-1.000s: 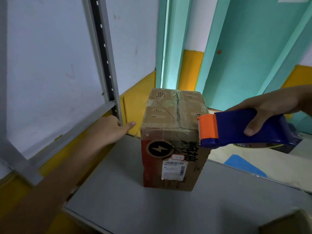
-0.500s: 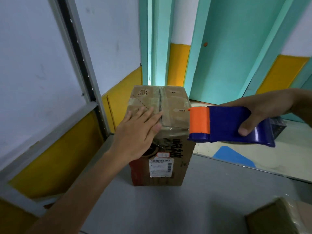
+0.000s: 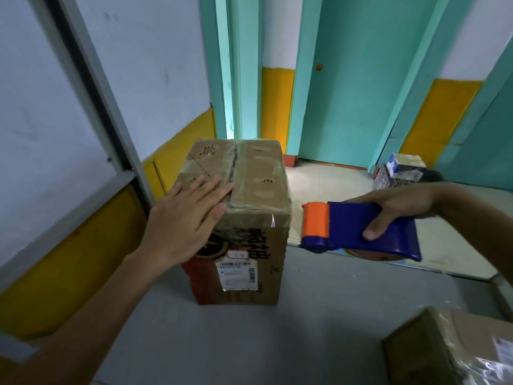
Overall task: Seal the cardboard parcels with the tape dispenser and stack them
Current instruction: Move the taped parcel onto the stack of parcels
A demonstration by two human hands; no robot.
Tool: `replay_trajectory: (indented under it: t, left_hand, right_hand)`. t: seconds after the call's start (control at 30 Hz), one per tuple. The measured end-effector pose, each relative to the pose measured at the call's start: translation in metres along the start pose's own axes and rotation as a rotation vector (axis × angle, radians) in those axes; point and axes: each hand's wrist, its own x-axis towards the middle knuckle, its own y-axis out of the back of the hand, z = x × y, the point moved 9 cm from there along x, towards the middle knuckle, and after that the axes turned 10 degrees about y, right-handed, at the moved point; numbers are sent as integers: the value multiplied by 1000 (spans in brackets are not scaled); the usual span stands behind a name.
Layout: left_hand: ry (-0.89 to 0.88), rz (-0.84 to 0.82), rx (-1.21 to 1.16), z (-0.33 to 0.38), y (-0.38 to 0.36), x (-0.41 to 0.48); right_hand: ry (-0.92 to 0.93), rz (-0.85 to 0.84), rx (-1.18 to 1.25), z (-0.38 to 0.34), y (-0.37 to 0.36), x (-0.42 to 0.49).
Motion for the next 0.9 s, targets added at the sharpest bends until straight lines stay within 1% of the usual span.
replay_trajectory:
  t: [0.03,0.07,0.17,0.23,0.33,0.43,0.7,0.8,0.9]
  left_hand:
    - [-1,4,-1,1,0,0]
    - [0,2,-8,0,1,0]
    - [-1,-27,-30,-2,-2,2]
    - [-7,-33,-23,-1,-4,4]
    - [-14,-18,-16,-1,-6,5]
    - [1,-32,-13,-6,-6,3]
    - [-28,-36,20,-5,-8,4]
    - [-28,-14,63,-4,-7,5]
    - [-27,-31,48,-5,-7,7]
  right_hand:
    - [-35,54,9,-22,3,14]
    - [-21,68,-21,-30,3,19]
    - [24,108,-92,-29,11,31]
    - [20,128,-114,-28,15,30]
    - [2,167,-153,-40,17,29]
    - [-27,186,-273,-51,17,24]
    - [-77,254,-492,-74,12,14]
    - [-41,343,-606,-77,8,9]
    - [-72,369,-612,-75,6,8]
